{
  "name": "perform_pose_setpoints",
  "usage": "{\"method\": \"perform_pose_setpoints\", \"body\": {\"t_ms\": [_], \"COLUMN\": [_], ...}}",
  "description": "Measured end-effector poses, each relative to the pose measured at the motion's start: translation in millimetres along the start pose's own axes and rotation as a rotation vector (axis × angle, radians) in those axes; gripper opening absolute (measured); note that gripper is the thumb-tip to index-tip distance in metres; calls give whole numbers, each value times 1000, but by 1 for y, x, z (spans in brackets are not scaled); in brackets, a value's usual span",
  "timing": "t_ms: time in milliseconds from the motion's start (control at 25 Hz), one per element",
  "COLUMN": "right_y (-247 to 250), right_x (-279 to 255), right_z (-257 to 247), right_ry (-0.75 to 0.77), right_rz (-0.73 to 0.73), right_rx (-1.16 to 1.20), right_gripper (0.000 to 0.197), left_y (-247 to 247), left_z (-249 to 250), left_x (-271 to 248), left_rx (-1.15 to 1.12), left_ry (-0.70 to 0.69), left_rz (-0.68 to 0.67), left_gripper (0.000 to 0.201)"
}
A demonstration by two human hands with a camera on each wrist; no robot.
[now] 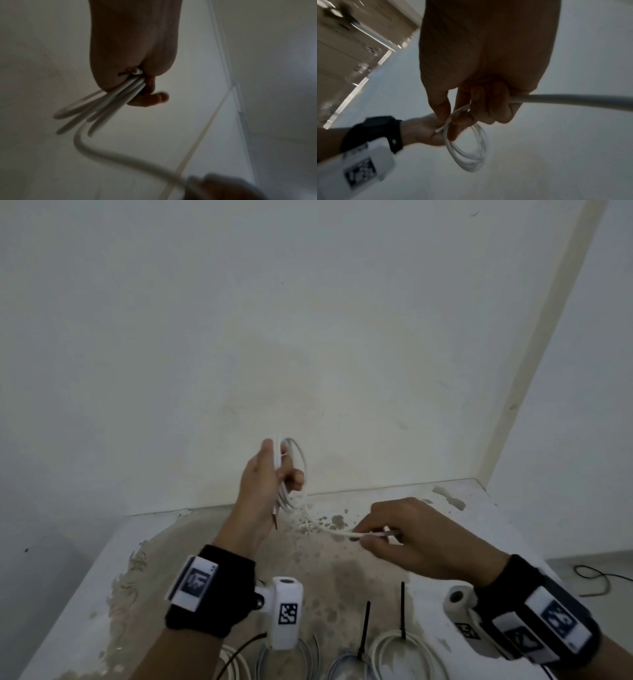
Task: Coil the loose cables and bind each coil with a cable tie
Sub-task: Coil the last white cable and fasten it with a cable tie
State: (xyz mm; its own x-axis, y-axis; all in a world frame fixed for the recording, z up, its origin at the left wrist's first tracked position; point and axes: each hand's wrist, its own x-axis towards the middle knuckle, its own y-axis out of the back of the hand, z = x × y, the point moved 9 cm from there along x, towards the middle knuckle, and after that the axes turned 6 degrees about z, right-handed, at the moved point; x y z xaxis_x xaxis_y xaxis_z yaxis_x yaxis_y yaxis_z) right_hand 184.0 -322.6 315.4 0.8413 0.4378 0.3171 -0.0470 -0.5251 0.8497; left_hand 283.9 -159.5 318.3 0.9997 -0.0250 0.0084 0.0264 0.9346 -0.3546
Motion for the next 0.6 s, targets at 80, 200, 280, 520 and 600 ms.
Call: {"method": "perform_pose_setpoints", "body": {"t_ms": [80,200,280,520,600], "right_y": [8,35,47,40,38], "right_x": [11,22,19,-2,-9], "right_z": [-37,-37,-12,48,60], "right_ry": [126,109,15,-174,-226], "right_rz": [35,179,252,401,439], "right_rx": [6,107,164,462,491], "right_gripper": [20,13,11,22,24], "left_y": [-25,-50,-50,-61,-66], "left_z": [-13,-38,-52,-64,-67], "left_x": [-22,-51,-59,-68,-71], "left_rx": [293,494,341,143,114], "left_ry": [-33,7,184,429,456], "left_rz": [-105,-356,-441,-556,-578], "left_gripper": [39,49,46,38,37]}}
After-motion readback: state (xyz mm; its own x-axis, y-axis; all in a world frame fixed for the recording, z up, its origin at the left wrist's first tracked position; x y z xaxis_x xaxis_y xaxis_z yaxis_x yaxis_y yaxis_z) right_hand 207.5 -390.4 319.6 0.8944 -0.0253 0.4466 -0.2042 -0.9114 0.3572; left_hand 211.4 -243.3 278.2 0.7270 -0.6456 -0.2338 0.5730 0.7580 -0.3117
